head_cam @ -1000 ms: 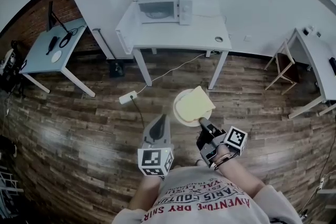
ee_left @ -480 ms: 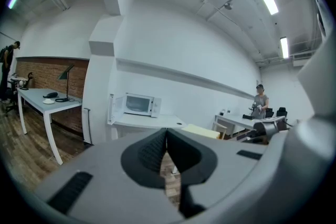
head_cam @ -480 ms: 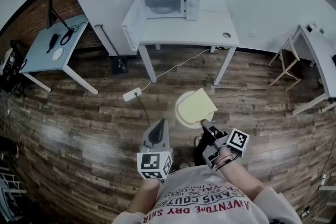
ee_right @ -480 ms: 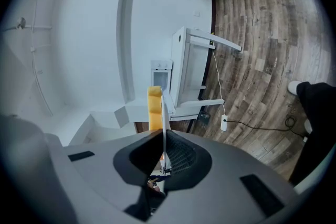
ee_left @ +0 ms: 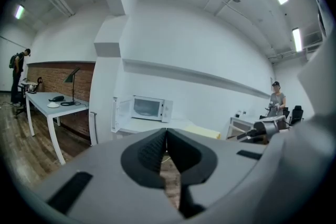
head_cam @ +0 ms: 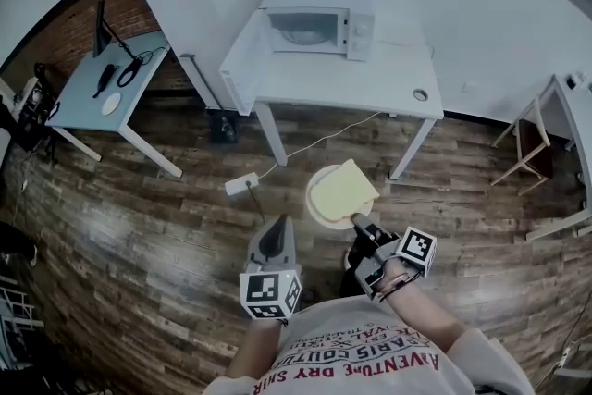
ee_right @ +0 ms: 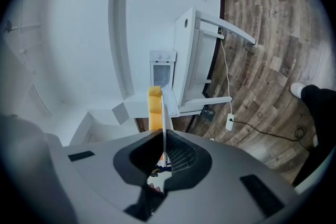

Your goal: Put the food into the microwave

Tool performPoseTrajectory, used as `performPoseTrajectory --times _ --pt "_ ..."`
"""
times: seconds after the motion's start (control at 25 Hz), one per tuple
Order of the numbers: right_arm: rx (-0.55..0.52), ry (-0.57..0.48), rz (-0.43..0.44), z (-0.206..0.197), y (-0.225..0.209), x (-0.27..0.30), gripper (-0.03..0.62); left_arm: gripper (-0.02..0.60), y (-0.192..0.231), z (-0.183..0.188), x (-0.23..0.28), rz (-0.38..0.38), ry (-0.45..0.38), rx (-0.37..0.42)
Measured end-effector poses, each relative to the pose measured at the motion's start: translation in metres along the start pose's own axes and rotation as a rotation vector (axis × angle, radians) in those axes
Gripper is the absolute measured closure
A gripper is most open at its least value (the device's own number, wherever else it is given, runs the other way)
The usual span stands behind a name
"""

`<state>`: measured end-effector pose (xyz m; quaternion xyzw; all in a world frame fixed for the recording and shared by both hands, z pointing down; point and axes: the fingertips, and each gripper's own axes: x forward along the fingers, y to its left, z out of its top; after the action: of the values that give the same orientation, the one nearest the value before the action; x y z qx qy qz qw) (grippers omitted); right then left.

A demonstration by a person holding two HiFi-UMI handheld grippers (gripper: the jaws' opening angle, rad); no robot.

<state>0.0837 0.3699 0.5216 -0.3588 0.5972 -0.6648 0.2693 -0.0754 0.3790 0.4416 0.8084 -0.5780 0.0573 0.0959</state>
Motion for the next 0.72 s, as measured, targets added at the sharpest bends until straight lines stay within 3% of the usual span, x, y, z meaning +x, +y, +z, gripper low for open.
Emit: performPoseTrajectory --times 0.44,0.72 --pt "-0.052 0.044 0.019 0.146 0.042 0.078 0.571 0.575 -0.012 0.044 0.141 0.070 -0.024 -0.044" --pt "-0.019 0.026 0.008 0.187 0.042 0.119 0.571 0.575 -0.005 0.046 0.203 0.044 0.017 -0.048"
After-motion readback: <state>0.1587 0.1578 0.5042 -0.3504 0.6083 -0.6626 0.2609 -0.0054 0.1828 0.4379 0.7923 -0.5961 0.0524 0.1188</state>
